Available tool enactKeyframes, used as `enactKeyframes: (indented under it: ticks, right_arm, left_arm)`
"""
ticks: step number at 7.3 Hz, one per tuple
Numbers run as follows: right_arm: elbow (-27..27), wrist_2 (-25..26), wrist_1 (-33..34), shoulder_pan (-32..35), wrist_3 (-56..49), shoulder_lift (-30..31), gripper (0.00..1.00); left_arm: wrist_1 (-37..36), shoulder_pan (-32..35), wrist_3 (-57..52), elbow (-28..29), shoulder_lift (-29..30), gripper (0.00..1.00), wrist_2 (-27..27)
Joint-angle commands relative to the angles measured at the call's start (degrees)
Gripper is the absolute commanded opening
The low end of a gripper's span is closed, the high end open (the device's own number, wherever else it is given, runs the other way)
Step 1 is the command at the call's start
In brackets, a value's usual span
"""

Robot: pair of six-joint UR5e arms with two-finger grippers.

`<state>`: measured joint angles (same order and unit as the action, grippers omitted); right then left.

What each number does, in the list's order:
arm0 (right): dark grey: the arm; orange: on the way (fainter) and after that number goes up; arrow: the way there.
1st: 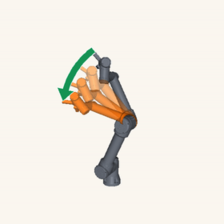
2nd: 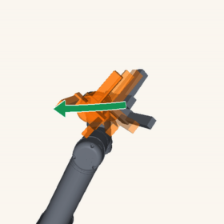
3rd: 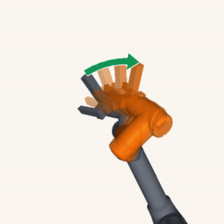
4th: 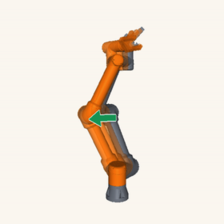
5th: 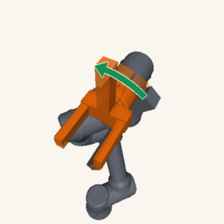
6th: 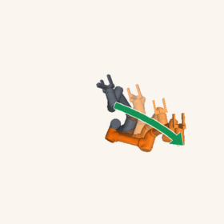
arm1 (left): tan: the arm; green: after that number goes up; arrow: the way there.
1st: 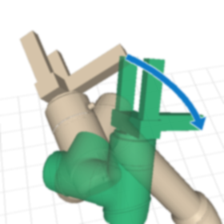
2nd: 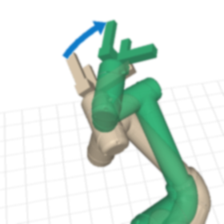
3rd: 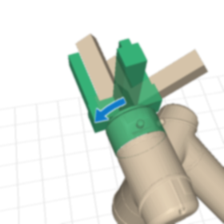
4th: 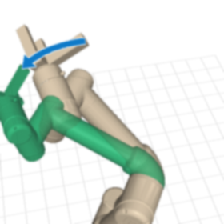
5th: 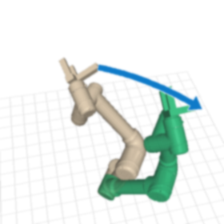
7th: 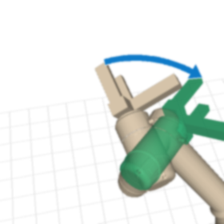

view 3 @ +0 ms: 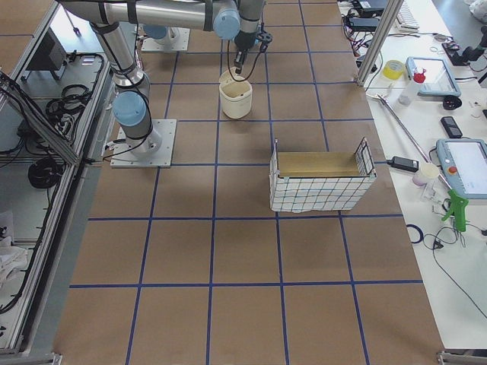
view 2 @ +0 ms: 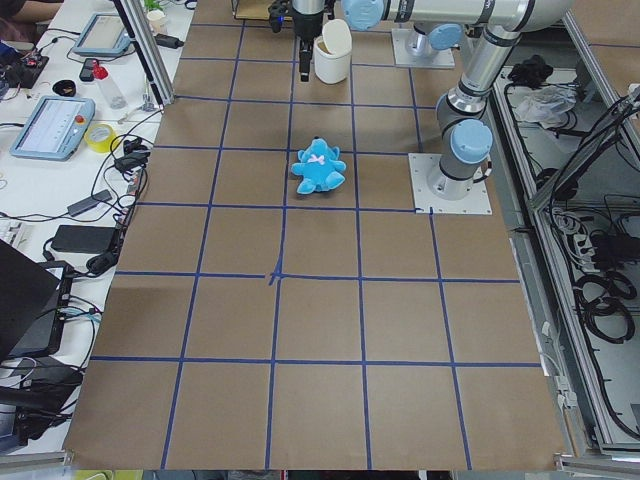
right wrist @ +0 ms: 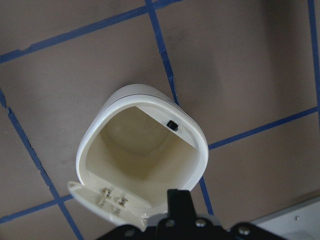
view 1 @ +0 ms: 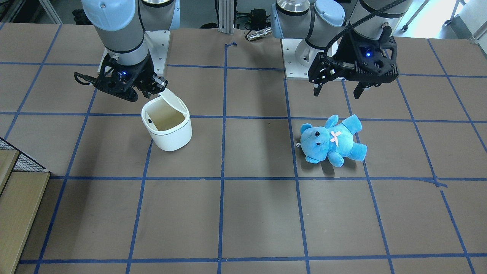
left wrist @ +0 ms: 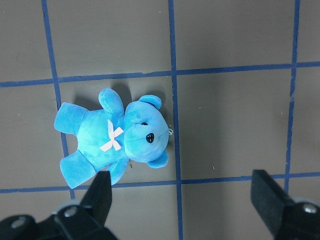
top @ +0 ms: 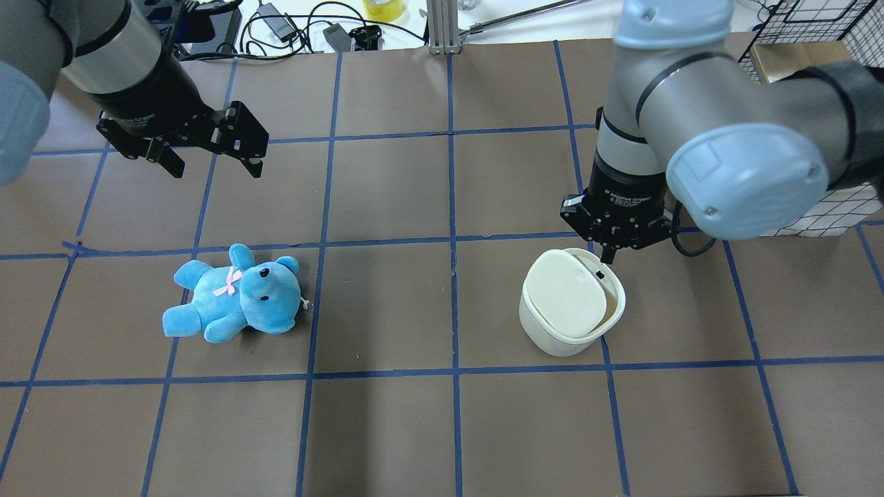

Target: Open trash can with right arm

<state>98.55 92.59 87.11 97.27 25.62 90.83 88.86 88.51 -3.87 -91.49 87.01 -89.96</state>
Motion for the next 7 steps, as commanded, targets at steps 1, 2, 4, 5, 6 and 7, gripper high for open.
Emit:
enactKeyframes:
  ticks: [1,2,4,5,6,7]
  right_arm:
    - [-8.95,0.22,-8.86,-0.32,-1.0,-0.3,0.0]
    - [-11.07,0.83,-8.89,-0.68,-3.19,-0.48,0.11]
    - [-12.06,2.94,-8.89,-3.21,-13.62,-0.74,0.61]
    - [-12.93,2.51,-8.11,-4.97,-21.67,-0.83,0.93]
    - [-13.98,2.24,-6.62,-6.64,-28.72,-1.09,1.0]
    - [-15.13,2.24,-6.26,-7.87,-32.79,-1.36,1.0]
  left_arm:
    - [0.0,0.0,0.0,0.0,0.0,1.0,-0.04]
    - [0.0,0.0,0.0,0.0,0.0,1.0,-0.04]
    - [0.0,0.0,0.0,0.0,0.0,1.0,-0.04]
    - [0.0,0.0,0.0,0.0,0.0,1.0,-0.04]
    - [0.0,0.0,0.0,0.0,0.0,1.0,-0.04]
    - [0.09,0.0,0.0,0.0,0.0,1.0,-0.04]
